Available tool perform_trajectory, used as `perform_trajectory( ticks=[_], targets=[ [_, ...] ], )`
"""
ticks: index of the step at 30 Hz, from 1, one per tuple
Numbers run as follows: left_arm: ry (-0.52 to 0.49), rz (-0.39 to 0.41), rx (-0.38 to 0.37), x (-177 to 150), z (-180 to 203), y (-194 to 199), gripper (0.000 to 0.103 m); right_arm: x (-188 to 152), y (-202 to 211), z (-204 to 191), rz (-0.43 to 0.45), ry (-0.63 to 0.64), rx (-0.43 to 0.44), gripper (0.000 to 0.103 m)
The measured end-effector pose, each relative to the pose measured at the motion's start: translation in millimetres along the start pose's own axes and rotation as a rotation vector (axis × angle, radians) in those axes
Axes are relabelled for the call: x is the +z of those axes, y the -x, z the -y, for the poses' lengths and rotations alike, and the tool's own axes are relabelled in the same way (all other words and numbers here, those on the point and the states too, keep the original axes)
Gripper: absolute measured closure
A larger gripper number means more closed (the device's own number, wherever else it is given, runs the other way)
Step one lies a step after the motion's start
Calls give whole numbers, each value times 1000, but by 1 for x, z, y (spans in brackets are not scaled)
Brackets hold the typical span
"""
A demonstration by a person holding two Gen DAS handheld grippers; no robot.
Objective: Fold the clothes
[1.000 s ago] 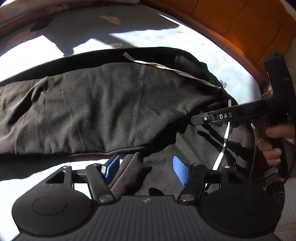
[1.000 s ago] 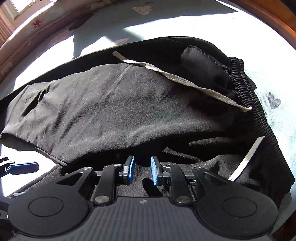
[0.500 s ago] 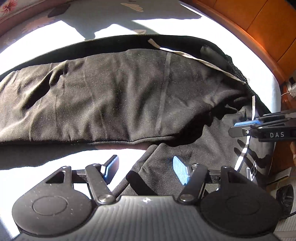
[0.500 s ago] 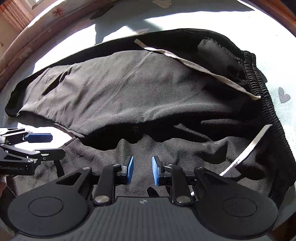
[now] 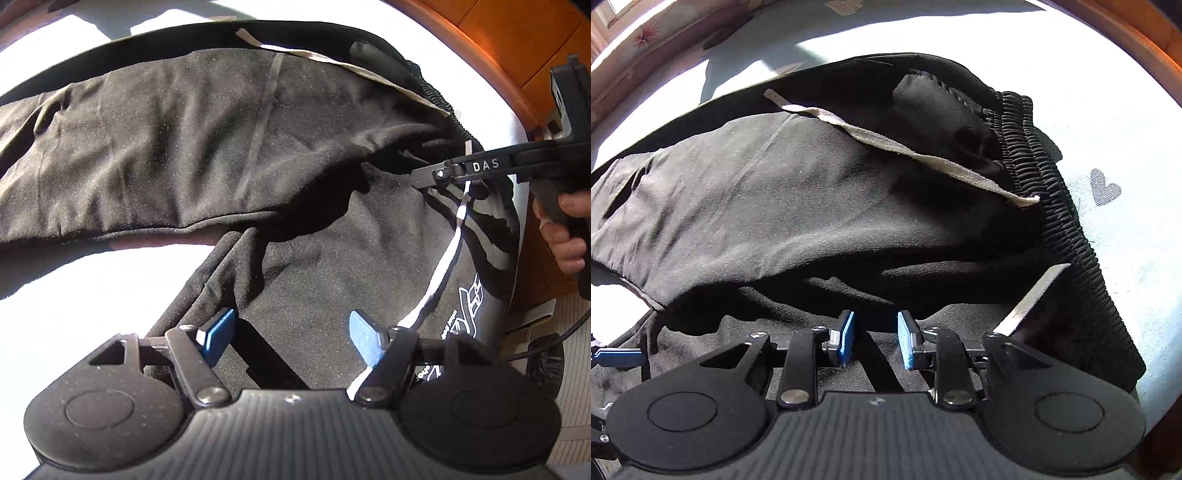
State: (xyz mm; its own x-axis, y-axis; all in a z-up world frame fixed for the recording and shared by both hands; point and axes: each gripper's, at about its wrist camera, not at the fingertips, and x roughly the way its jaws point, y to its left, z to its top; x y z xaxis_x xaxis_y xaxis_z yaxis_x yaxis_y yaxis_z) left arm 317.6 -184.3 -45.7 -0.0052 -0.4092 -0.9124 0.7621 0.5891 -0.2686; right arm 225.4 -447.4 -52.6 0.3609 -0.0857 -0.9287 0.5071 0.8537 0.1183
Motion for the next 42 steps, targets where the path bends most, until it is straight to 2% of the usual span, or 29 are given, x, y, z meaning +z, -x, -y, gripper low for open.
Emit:
perform_trajectory(
  ticks=[2, 5, 8, 10, 13, 17, 20, 21, 22, 25, 31, 37, 38, 40, 42],
  targets=[
    [-26, -11, 19, 1, 1, 2, 34, 5, 1, 15, 12, -37, -60, 74],
    [-63, -13, 54, -1, 5, 10, 34, 6, 18, 22, 31, -75, -21, 74],
    [-98, -9, 85, -5, 13, 22, 34, -2, 33, 8, 19, -31, 63, 73],
    [-119, -7, 109, -9, 19, 29, 34, -12, 40, -8, -15, 16, 115, 69],
    [-135, -25, 129, -20, 25, 36, 34, -34, 45, -36, -75, 72, 188, 69],
    [-98, -58, 134, -47, 19, 40, 33, -70, 35, -76, -167, 144, 237, 69],
    [-68, -78, 145, -70, 6, 39, 33, -89, 16, -95, -214, 155, 201, 68],
    [-63, -80, 153, -77, 2, 39, 33, -93, 17, -99, -190, 164, 191, 66],
    [-58, -82, 160, -85, -3, 39, 33, -97, 20, -104, -162, 173, 181, 58],
    [-46, -67, 197, -105, -16, 45, 33, -98, 27, -119, -158, 200, 136, 57],
    [34, -28, 238, -144, -45, 69, 33, -107, 44, -173, -171, 301, 202, 57],
    [84, 10, 282, -192, -74, 87, 31, -139, 27, -251, -237, 433, 288, 57],
    [99, 11, 294, -197, -78, 91, 31, -145, 22, -261, -265, 449, 283, 57],
    [126, 13, 323, -201, -84, 102, 31, -151, 26, -276, -243, 477, 256, 53],
    [145, 25, 335, -211, -91, 113, 31, -154, 34, -289, -242, 497, 290, 54]
  ],
)
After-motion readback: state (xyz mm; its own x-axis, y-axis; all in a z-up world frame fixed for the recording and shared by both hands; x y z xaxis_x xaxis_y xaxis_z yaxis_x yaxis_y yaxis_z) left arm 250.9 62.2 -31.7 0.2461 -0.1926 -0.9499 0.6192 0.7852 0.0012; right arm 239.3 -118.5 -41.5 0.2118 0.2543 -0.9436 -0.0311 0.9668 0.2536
